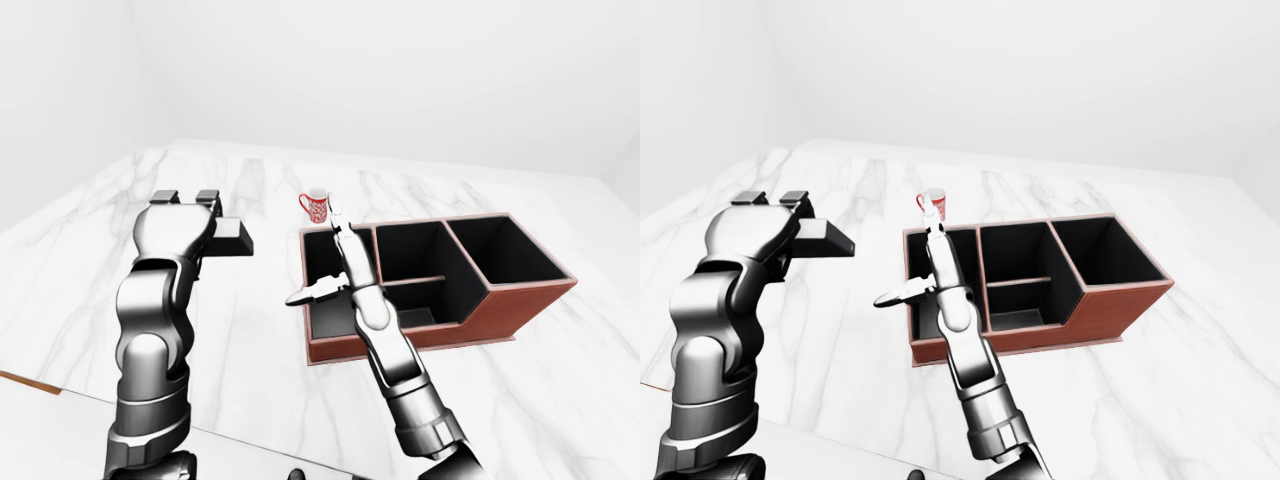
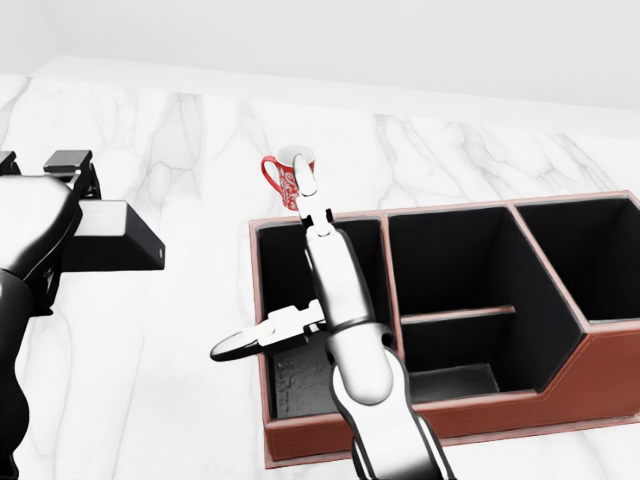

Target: Pick up the book and place it in the right compartment of the caddy.

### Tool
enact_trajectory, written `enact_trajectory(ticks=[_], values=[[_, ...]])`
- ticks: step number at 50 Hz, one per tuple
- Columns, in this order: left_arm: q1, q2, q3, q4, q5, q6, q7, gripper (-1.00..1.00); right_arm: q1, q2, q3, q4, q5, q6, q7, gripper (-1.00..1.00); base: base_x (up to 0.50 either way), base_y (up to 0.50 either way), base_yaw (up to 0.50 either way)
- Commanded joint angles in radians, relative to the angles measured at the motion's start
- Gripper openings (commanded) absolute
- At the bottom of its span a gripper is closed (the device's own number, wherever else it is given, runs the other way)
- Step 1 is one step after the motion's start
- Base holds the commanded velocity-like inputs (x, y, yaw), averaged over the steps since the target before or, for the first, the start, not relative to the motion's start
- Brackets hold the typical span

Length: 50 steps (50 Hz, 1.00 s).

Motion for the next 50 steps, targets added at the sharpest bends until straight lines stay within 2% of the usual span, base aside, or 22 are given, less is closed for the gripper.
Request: enact_trajectory(ticks=[1,6,13,19,21,28,35,39,50], values=[[-0.046,-0.021,-0.022,-0.011,0.044,0.0,0.0,-1.0,-0.006,0.024,0.019,0.006,-0.025,0.0,0.001,1.0,0.0,0.0,0.0],[-0.075,-0.042,-0.046,0.024,0.063,0.0,0.0,-1.0,-0.004,0.026,0.02,0.032,-0.024,0.0,-0.005,1.0,0.0,0.0,0.0],[-0.059,-0.07,-0.069,0.019,0.077,0.0,0.0,-1.0,-0.008,0.026,0.02,0.03,-0.022,0.0,-0.007,1.0,0.0,0.0,0.0],[-0.042,-0.079,-0.071,0.01,0.081,0.0,0.0,-1.0,-0.03,0.033,0.018,-0.032,-0.027,0.0,0.01,1.0,0.0,0.0,0.0],[-0.038,-0.083,-0.073,0.003,0.082,0.0,0.0,-1.0,-0.021,0.03,0.019,0.036,-0.022,0.0,-0.01,1.0,0.0,0.0,0.0],[-0.032,-0.092,-0.076,0.001,0.079,0.0,0.0,-1.0,-0.049,0.042,0.02,-0.023,-0.031,0.0,0.008,1.0,0.0,0.0,0.0],[-0.014,-0.109,-0.092,-0.017,0.093,0.0,0.0,-1.0,-0.039,0.043,0.025,0.035,-0.028,0.0,-0.009,1.0,0.0,0.0,0.0],[-0.025,-0.12,-0.098,-0.01,0.098,0.0,0.0,-1.0,-0.054,0.05,0.025,-0.017,-0.031,0.0,0.007,1.0,0.0,0.0,0.0],[-0.027,-0.124,-0.099,-0.025,0.101,0.0,0.0,-1.0,-0.058,0.056,0.031,0.003,-0.036,0.0,0.005,1.0,0.0,0.0,0.0]])
